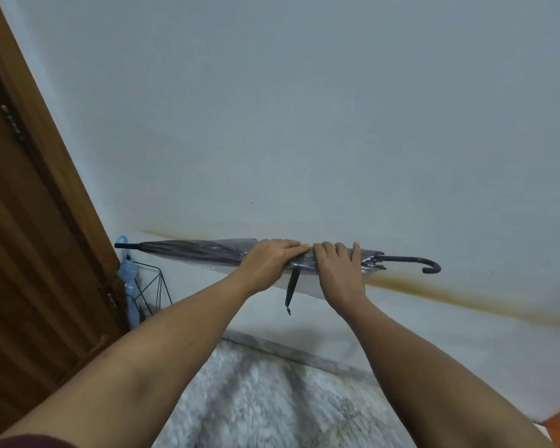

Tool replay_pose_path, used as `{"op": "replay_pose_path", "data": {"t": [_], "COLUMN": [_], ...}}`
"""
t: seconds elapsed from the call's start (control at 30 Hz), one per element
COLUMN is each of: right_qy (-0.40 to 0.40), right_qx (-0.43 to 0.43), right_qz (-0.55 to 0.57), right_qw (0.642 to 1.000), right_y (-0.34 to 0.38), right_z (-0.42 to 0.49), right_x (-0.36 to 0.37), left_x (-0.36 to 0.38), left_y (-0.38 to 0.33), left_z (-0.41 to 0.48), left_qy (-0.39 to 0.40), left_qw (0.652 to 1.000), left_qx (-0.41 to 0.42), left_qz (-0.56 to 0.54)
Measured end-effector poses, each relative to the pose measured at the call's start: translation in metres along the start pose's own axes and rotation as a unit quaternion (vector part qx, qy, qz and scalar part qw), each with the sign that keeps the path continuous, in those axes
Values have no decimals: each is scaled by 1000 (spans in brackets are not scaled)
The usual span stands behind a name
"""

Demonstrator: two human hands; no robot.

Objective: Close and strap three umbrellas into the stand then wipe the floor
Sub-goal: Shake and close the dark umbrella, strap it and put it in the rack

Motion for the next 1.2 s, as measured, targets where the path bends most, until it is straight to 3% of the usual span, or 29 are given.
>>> {"op": "replay_pose_path", "data": {"t": [0.13, 0.37, 0.43, 0.6, 0.8, 0.93, 1.07, 1.2], "right_qy": [28, 37, 52, 58, 43, 22, 5, 31], "right_qx": [4, 14, 20, 3, -45, -26, 4, 11], "right_qz": [19, 79, 100, 192, 106, 23, 9, 13], "right_qw": [999, 996, 993, 980, 992, 999, 1000, 999], "right_y": [-9, -17, -17, -13, -9, -8, -14, -17], "right_z": [12, 24, 25, 22, 9, 7, 5, 11], "right_x": [-9, -28, -31, -29, -28, -14, -13, -18], "left_x": [8, 15, 11, -4, -10, -11, -10, -8], "left_y": [-4, -6, -5, -4, -2, -3, -1, -1], "left_z": [-10, -14, -13, -7, -5, -2, 1, 0], "left_qy": [-26, 68, 58, 11, 1, 12, 27, -21], "left_qw": [996, 967, 963, 968, 980, 988, 994, 995], "left_qx": [11, -47, -59, -36, -46, -39, -14, 24], "left_qz": [87, 239, 257, 248, 194, 148, 103, 93]}}
Point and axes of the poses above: each hand's wrist, its own z-axis towards the middle knuckle, its own x-axis out of the palm, y = z × x, the point moved 3 cm from there along z, towards the middle knuckle, and after that the axes turned 4 degrees about y, right-handed, at the moved point
